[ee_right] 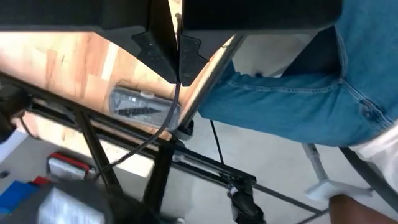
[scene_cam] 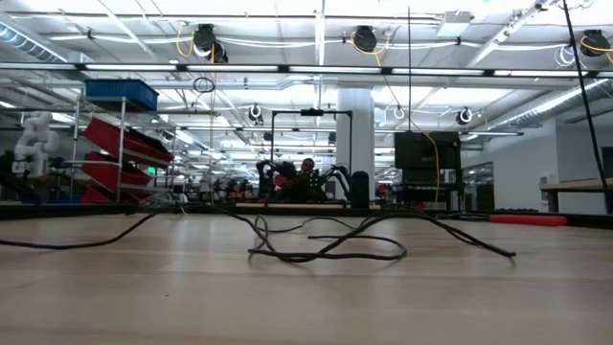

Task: Coil cords
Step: Coil the black wire onto the spool

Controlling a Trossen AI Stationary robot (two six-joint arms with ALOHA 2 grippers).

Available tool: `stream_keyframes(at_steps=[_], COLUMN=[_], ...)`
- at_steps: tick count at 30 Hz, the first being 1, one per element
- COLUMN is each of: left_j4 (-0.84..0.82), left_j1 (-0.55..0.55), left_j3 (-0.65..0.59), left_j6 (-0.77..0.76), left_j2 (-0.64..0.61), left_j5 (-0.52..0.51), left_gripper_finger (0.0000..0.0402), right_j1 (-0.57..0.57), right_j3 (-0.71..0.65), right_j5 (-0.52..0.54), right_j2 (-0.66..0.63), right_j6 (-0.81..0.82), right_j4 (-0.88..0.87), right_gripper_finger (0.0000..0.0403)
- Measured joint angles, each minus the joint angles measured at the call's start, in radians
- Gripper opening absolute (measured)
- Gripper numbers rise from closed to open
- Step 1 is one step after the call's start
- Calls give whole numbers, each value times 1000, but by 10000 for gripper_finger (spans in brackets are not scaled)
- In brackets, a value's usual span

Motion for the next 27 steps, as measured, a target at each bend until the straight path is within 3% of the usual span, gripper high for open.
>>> stream_keyframes(at_steps=[6,12,21,27], left_j4=[-7,-18,-91,-114], left_j1=[0,0,1,4], left_j3=[0,0,0,0], left_j6=[-2,-27,-90,-107], left_j2=[0,-2,-17,-17], left_j5=[0,-48,-103,-104], left_gripper_finger=[2,2,2,2], right_j1=[62,117,189,210], right_j3=[0,0,0,0], right_j5=[94,124,293,318], right_j2=[-44,-65,-95,-95], right_j6=[-24,-48,-111,-174], right_j4=[-14,-15,15,82], right_gripper_finger=[0,0,0,0])
